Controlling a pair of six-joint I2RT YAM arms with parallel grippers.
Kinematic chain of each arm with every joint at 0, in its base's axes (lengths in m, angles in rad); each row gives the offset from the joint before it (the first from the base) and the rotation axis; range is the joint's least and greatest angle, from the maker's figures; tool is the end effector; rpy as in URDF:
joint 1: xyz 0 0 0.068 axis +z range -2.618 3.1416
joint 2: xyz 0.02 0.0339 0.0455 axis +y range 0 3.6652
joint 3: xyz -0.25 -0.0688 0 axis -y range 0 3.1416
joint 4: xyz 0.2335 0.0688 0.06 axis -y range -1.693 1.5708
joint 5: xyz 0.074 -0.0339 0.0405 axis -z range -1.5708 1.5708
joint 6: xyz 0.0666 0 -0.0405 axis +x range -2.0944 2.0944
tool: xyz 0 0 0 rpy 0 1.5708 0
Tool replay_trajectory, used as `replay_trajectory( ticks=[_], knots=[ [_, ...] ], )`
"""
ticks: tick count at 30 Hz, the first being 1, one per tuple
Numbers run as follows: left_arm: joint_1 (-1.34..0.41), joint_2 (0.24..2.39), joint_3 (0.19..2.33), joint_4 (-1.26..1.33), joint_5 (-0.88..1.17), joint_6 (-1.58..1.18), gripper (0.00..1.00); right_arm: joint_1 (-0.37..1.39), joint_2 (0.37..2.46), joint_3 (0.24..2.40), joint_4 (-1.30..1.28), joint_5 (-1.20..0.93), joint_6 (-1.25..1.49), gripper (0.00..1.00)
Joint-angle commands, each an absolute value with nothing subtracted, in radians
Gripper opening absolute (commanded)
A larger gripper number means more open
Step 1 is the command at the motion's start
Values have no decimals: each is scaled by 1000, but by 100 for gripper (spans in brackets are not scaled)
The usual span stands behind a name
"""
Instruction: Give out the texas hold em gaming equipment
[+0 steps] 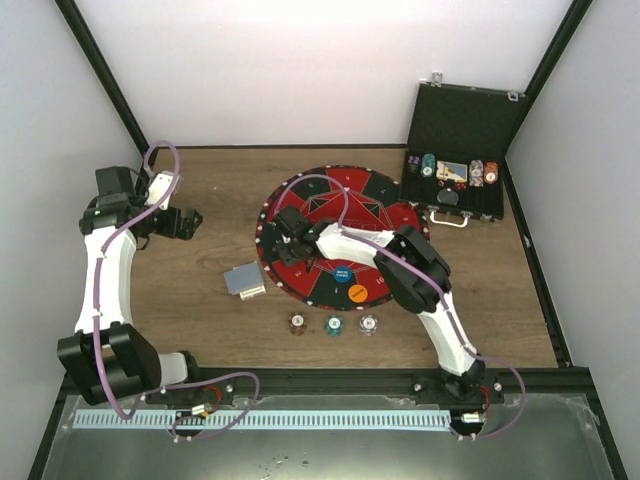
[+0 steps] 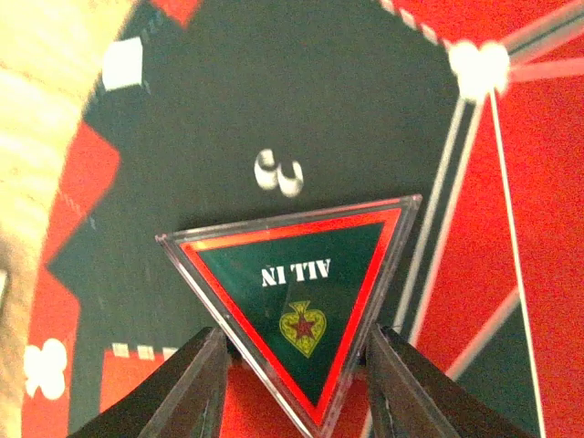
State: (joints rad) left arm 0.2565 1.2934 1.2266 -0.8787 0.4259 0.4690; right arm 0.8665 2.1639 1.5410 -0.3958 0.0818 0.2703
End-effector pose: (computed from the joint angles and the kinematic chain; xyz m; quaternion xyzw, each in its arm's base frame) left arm 0.2656 0.0412 0.2890 0.1633 0.9179 -0.0813 0.3524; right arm 0.3007 0.3455 0.1138 -0.2717 0.9222 0.1134 0.2507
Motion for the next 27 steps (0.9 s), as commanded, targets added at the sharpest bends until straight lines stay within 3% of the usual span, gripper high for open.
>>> replay_trajectory(
  ticks=[1, 5, 10, 19, 27],
  knots=[
    [263, 1295, 1245, -896, 449, 474, 100, 851, 2264, 1693, -409, 6, 221, 45],
    [262, 1302, 1253, -901, 447, 472, 100, 850, 2326, 1794, -447, -7, 223, 45],
    [263, 1304, 1257, -907, 443, 475, 100, 850, 2273, 1769, -467, 11, 242, 50],
    [263, 1297, 1267, -954, 494, 485, 100, 848, 1895, 1396, -467, 128, 348, 67],
    [262, 1287, 1261, -955, 515, 469, 100, 844, 1691, 1094, -481, 190, 411, 70]
  ],
)
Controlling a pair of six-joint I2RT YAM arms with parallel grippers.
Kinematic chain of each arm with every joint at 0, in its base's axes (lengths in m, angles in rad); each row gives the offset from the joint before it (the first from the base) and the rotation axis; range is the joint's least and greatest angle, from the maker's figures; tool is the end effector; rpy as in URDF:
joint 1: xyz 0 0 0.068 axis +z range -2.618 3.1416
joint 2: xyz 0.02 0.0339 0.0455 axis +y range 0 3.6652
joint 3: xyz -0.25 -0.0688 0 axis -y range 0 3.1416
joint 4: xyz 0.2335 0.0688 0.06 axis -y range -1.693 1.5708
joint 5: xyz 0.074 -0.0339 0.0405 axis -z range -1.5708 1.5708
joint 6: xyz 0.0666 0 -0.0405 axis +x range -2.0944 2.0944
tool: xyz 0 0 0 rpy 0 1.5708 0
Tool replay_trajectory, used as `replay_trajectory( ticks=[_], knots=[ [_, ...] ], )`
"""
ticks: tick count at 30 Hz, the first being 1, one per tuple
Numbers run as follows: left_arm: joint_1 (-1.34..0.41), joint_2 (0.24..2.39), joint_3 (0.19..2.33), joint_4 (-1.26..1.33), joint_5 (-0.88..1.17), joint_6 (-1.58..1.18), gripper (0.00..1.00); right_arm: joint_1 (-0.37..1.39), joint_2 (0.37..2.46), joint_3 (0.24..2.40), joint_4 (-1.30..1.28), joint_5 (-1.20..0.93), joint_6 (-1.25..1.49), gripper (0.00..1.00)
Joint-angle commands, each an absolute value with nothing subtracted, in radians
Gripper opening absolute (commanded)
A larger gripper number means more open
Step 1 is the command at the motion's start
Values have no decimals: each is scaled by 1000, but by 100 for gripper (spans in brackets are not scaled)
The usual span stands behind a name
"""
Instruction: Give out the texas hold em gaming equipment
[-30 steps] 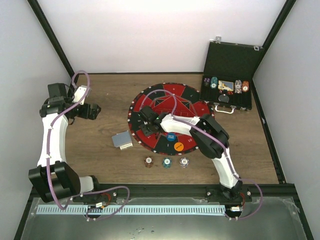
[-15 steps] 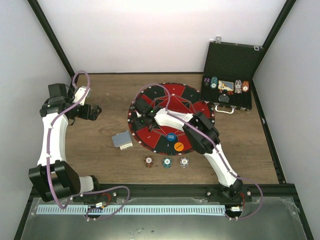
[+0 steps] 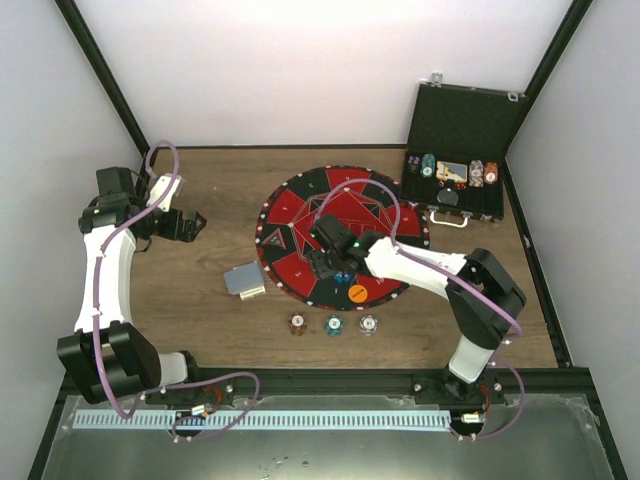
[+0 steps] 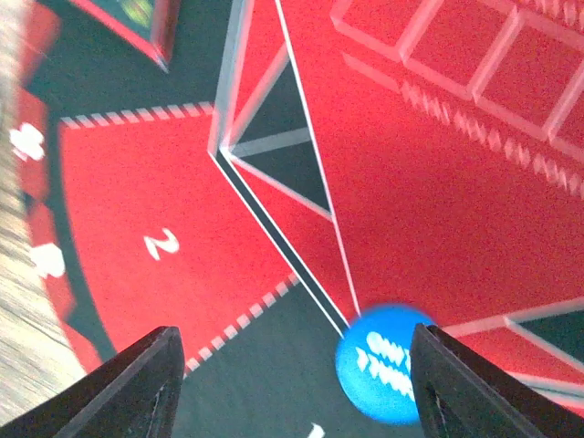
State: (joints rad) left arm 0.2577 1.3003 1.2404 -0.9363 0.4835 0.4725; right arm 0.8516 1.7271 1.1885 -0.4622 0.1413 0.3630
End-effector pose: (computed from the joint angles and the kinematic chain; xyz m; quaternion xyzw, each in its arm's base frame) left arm 0.2614 0.0369 0.2887 0.1673 0.9185 -0.1162 0.3390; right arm 0.2479 0.2689 0.1744 -0.2123 0.9336 0.1044 0.2690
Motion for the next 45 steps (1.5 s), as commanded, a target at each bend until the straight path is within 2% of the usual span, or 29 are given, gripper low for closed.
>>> replay_trajectory(
  ticks=[1, 9, 14, 23, 29, 39, 45],
  knots=[
    [263, 1288, 1262, -956, 517, 468, 100, 841, 1681, 1071, -476, 190, 415, 70],
    [262, 1294, 1294, -989, 562, 477, 100, 820, 1703, 1010, -457, 175, 405, 65],
    [263, 1309, 1318, -992, 558, 470, 100, 819, 1731, 996, -429, 161, 401, 58],
    [262, 1330, 1336, -999, 571, 457, 100, 815, 1753, 978, -415, 175, 403, 57],
    [263, 1335, 1331, -994, 567, 447, 100, 807, 1758, 956, -378, 162, 396, 51],
    [264, 1331, 1332, -1011, 549, 457, 100, 692, 1847, 1051, -347, 163, 334, 38],
    [263, 1342, 1325, -1000, 538, 459, 100, 646, 1950, 1162, -331, 181, 279, 33]
  ],
)
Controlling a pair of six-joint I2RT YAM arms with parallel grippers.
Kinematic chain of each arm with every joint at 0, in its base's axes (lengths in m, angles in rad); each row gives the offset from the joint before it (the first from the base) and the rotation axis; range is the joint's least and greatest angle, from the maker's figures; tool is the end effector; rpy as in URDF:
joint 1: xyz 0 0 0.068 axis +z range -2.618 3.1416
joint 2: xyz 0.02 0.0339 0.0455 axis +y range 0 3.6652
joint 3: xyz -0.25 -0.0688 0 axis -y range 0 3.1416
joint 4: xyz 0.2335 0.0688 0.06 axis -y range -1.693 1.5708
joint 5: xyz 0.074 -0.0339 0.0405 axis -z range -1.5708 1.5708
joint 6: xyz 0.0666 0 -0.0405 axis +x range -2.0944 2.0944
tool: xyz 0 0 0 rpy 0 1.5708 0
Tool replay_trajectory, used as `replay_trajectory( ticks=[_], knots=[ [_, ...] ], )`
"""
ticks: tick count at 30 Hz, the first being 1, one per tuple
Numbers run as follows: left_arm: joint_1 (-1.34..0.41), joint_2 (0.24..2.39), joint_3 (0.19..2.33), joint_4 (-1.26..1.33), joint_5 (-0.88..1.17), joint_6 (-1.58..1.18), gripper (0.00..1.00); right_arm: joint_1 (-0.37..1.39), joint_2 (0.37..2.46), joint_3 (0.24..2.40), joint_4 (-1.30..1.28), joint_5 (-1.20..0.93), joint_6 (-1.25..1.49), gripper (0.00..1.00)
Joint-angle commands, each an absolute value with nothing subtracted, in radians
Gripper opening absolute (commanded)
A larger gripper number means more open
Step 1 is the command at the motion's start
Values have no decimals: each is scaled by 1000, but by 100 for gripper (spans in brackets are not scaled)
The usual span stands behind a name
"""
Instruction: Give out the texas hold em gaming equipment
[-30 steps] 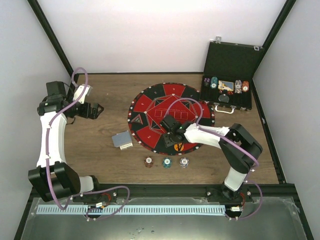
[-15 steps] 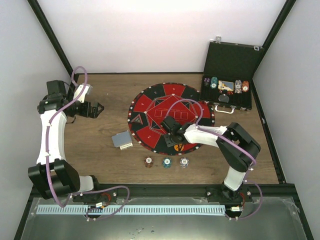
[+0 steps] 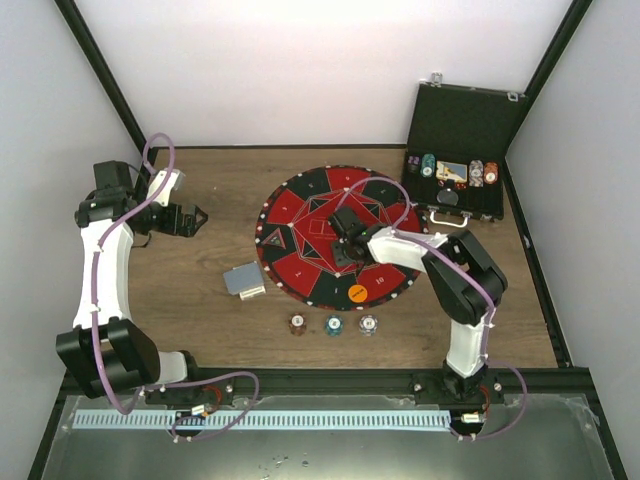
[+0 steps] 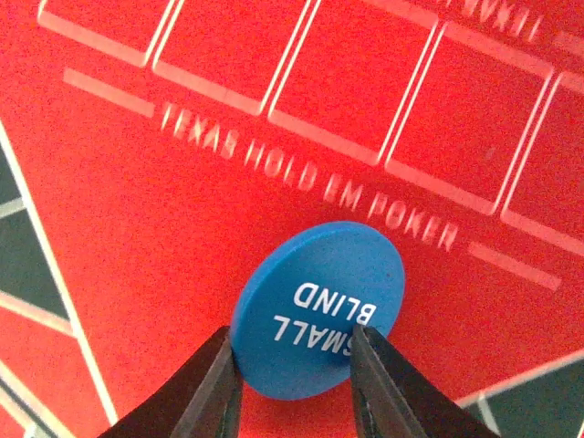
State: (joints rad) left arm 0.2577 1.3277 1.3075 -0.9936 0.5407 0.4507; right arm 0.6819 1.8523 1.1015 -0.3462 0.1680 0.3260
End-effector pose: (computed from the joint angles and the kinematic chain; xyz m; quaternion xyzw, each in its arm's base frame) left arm 0.2638 0.0341 0.3001 0.1624 0.9152 -0.1490 0.3375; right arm 0.2903 0.2213 0.1140 -0.1521 0.9568 0.0415 0.2442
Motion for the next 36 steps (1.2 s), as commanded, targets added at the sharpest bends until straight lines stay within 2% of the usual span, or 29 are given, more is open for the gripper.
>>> replay_trajectory(
  ticks=[1, 8, 17, 21, 24, 29, 32, 36],
  knots=[
    [263, 1344, 1326, -1000, 538, 458, 100, 638, 1974, 1193, -333, 195, 269, 31],
    [262, 1362, 1315, -985, 521, 468, 100, 553, 2153, 1479, -368, 235, 206, 28],
    [262, 1403, 1328, -968, 510, 474, 100, 514, 2393, 1882, -453, 307, 143, 28],
    [263, 1426, 1341, -964, 515, 468, 100, 514, 2438, 1981, -480, 315, 127, 30],
    [262, 1436, 1349, -966, 520, 465, 100, 514, 2437, 2002, -499, 297, 127, 46],
    [262, 1429, 1346, -976, 524, 477, 100, 514, 2359, 1977, -529, 225, 158, 60],
    [263, 1418, 1346, -981, 523, 487, 100, 517, 2269, 1933, -550, 173, 195, 64],
    [262, 1423, 1370, -1002, 521, 500, 100, 555, 2099, 1733, -539, 155, 244, 65]
  ],
)
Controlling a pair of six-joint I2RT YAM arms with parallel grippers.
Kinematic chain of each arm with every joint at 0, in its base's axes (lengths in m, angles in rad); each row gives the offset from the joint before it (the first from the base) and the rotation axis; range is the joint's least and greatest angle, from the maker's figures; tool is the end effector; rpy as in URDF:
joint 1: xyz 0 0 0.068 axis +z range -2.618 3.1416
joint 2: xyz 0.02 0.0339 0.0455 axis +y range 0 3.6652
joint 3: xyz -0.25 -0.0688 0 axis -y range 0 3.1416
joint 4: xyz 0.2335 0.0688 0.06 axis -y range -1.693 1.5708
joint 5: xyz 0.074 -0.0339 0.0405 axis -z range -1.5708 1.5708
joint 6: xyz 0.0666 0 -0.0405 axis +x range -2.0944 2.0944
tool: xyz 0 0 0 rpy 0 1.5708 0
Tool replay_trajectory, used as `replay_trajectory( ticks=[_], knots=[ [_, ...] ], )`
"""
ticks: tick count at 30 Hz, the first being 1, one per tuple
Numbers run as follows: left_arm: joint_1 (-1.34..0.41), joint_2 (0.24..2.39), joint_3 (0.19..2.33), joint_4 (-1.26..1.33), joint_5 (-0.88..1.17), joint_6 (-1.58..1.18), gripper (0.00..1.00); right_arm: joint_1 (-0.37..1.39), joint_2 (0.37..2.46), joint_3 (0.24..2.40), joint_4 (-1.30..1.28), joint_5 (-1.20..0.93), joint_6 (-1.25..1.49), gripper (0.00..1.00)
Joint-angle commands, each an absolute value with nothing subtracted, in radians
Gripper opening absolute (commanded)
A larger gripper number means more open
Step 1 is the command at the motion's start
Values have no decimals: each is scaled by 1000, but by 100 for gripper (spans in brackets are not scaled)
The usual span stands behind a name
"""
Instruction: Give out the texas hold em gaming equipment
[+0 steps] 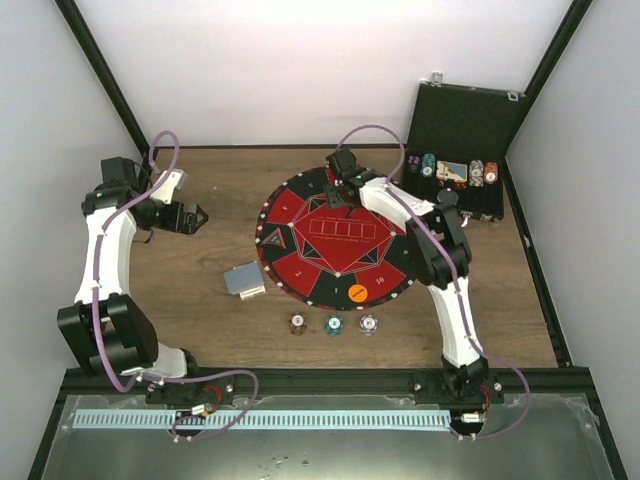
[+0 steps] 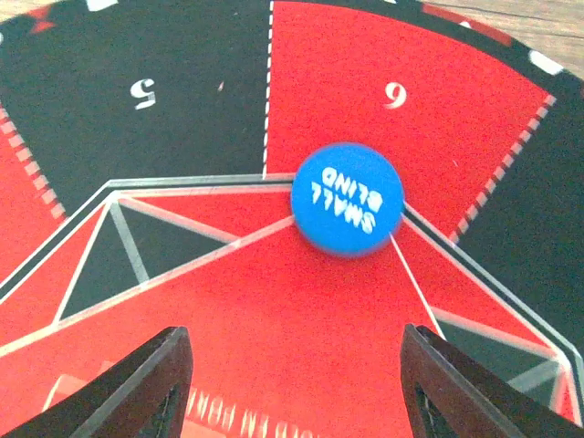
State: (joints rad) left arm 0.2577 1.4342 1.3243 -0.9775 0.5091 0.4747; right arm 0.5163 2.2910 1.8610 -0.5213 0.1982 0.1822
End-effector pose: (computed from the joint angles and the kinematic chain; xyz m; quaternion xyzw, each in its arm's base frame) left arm 0.2849 0.0415 0.2782 0.1617 0.9276 -0.1453 0.3038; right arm 0.4439 0.2369 0.1452 -0.1278 0.9396 0.0153 0.3173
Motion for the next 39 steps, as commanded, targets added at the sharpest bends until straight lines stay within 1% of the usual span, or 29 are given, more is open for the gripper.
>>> replay_trajectory(
  ticks=[1, 3, 7, 10, 14, 19, 27, 31, 39],
  knots=[
    [262, 1431, 1379, -1011, 525, 505, 100, 574, 2052, 1669, -533, 156, 257, 64],
    [262, 1458, 1404, -1045, 536, 522, 100, 616, 1961, 1537, -523, 172, 293, 62],
    [263, 1534, 1456, -1136, 567, 554, 100, 708, 1776, 1274, -486, 133, 387, 54],
    [262, 1571, 1444, -1175, 577, 572, 100, 762, 1697, 1134, -487, 98, 454, 51],
    [261, 1563, 1402, -1121, 573, 532, 100, 846, 1659, 1017, -510, 105, 518, 46],
    [261, 1530, 1382, -1067, 571, 476, 100, 910, 1649, 949, -512, 121, 569, 38],
    [261, 1485, 1384, -1069, 574, 457, 100, 914, 1662, 931, -520, 162, 569, 37],
    [262, 1465, 1377, -1077, 579, 460, 100, 914, 1684, 943, -560, 205, 575, 33],
    [261, 1446, 1363, -1066, 587, 452, 100, 869, 1604, 876, -564, 219, 562, 33]
  ],
)
